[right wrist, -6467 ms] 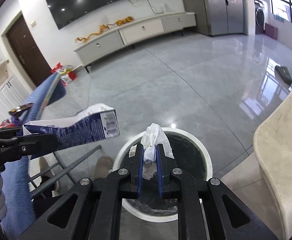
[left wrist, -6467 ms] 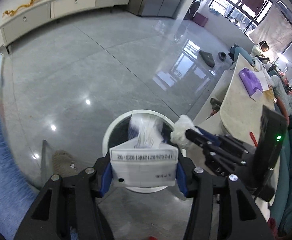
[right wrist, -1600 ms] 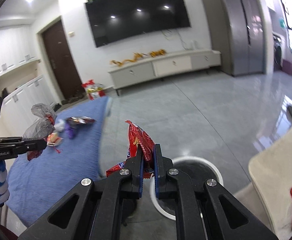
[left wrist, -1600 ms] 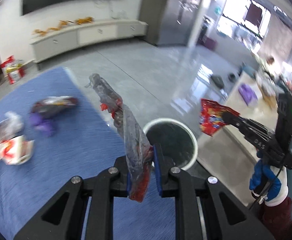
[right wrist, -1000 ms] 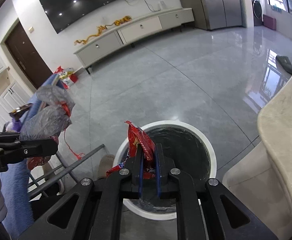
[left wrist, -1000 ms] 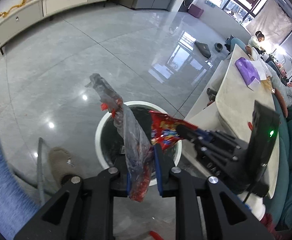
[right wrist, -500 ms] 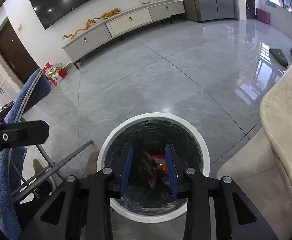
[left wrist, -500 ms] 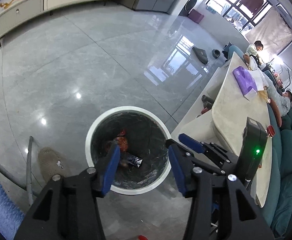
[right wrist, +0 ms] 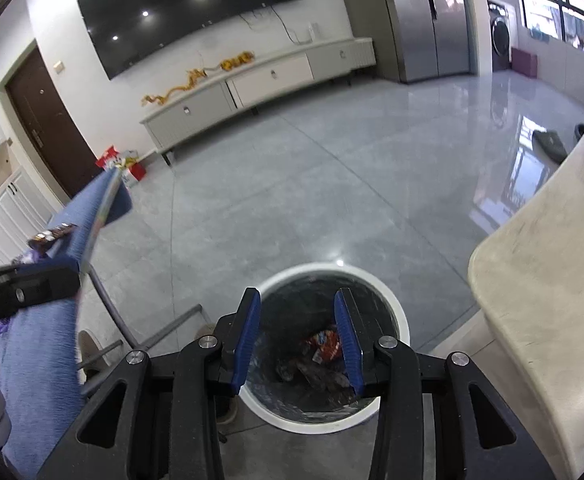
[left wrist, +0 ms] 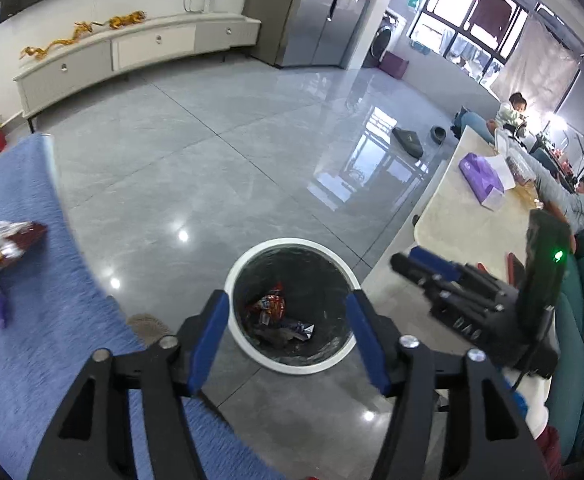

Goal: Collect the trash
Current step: 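Return both tools to the remaining trash on the rug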

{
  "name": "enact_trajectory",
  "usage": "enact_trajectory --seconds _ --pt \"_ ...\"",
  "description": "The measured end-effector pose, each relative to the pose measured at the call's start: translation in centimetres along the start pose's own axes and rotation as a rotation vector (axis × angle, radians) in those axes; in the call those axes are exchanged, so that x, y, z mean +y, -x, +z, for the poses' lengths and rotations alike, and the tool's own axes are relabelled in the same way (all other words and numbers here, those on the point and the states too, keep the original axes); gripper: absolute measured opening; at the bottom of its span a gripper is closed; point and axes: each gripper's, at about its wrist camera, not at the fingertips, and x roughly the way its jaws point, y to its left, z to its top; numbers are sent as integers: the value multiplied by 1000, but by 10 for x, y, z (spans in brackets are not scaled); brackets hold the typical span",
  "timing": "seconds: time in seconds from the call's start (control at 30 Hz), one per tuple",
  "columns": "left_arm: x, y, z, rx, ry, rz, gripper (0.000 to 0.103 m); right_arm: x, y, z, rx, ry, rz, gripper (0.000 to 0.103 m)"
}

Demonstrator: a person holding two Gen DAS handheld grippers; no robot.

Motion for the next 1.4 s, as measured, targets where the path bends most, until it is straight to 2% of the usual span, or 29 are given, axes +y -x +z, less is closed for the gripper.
enact_trajectory --seconds 0.3,0.43,0.63,0.77,0.97,1.13,1.23,1.4 --pt "37 83 -30 -117 38 37 63 56 60 19 -117 79 47 43" --pt "63 121 -47 -169 72 78 63 91 81 27 -157 131 83 45" --pt "106 168 -77 -239 139 166 64 134 99 33 -185 202 131 46" --pt "139 191 -106 -270 191 249 64 154 107 35 -193 235 145 46" --pt "192 218 -158 -289 287 351 64 177 105 31 -174 281 157 46" --pt "228 231 -192 -286 377 388 64 197 93 29 -147 305 172 46" --pt "248 235 -203 -282 432 387 64 210 82 28 -124 323 183 46" --pt "262 220 -200 -267 491 315 64 233 55 25 -76 355 213 46"
